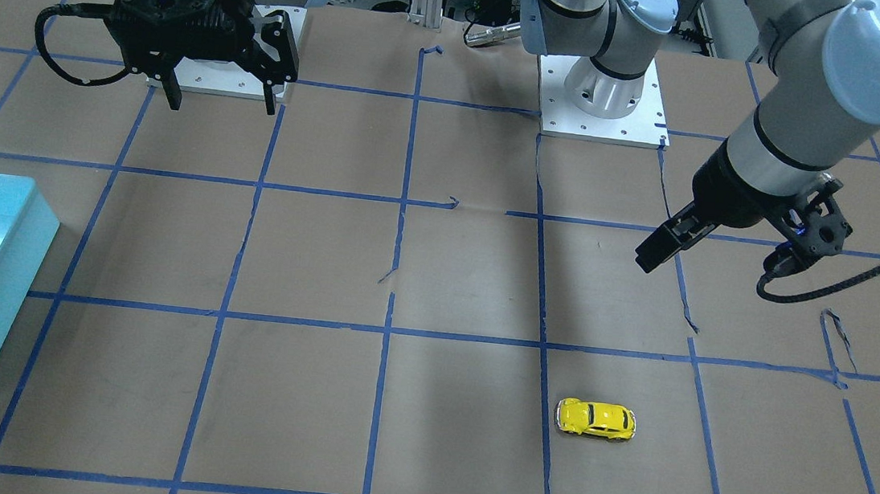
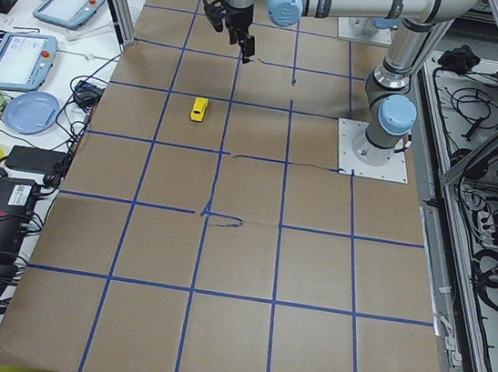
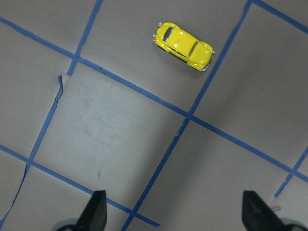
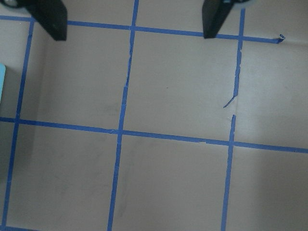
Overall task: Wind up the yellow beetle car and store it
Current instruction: 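Rotate and lower the open left gripper onto the yellow beetle car, then close the left gripper around the yellow car's body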
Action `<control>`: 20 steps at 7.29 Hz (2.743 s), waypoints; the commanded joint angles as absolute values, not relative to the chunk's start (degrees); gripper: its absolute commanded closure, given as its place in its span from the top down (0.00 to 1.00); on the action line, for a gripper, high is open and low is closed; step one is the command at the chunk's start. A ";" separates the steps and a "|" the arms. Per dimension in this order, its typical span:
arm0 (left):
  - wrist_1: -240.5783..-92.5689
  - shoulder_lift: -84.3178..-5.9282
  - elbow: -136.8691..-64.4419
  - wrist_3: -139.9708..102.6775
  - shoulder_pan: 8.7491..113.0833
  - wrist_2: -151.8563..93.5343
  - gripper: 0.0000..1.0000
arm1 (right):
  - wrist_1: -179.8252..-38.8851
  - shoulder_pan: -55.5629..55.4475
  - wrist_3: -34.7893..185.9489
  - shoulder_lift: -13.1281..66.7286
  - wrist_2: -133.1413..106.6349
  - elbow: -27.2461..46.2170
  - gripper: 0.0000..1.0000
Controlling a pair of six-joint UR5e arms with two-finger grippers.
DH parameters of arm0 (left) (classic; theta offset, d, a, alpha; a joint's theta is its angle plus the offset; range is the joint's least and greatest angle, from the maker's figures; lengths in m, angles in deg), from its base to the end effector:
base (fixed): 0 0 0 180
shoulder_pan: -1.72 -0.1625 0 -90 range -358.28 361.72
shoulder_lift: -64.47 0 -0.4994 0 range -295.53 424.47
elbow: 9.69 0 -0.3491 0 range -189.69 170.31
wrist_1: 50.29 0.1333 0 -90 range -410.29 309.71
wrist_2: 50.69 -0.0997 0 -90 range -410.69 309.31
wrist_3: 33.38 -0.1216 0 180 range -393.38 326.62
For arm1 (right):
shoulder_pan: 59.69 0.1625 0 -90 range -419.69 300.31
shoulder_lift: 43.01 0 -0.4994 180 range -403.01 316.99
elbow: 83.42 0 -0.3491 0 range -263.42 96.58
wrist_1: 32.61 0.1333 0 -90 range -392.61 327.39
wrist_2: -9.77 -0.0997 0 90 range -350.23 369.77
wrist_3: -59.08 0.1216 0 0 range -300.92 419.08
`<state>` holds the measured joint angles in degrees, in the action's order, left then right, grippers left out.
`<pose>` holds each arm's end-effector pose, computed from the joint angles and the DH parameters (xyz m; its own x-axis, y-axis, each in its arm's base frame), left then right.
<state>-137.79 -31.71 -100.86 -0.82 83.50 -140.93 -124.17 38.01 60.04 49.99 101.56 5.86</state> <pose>-0.0615 -0.5030 0.4847 -0.7575 -0.6510 -0.0490 -0.6527 0.7544 0.0690 0.1863 -0.4114 0.5720 -0.9930 -0.1145 0.0296 -0.1168 0.9888 -0.0925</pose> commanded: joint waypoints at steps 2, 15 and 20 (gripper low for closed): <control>-124.96 -37.29 -104.33 12.26 82.49 -140.43 1.00 | -124.28 37.78 59.96 50.07 101.87 6.40 1.00; -103.03 -57.08 -105.14 38.43 82.49 -135.42 1.00 | -124.28 37.87 60.04 50.07 101.53 6.40 1.00; -103.03 -57.26 -104.87 38.69 82.49 -135.33 0.29 | -128.12 38.04 63.62 49.89 100.91 6.40 0.99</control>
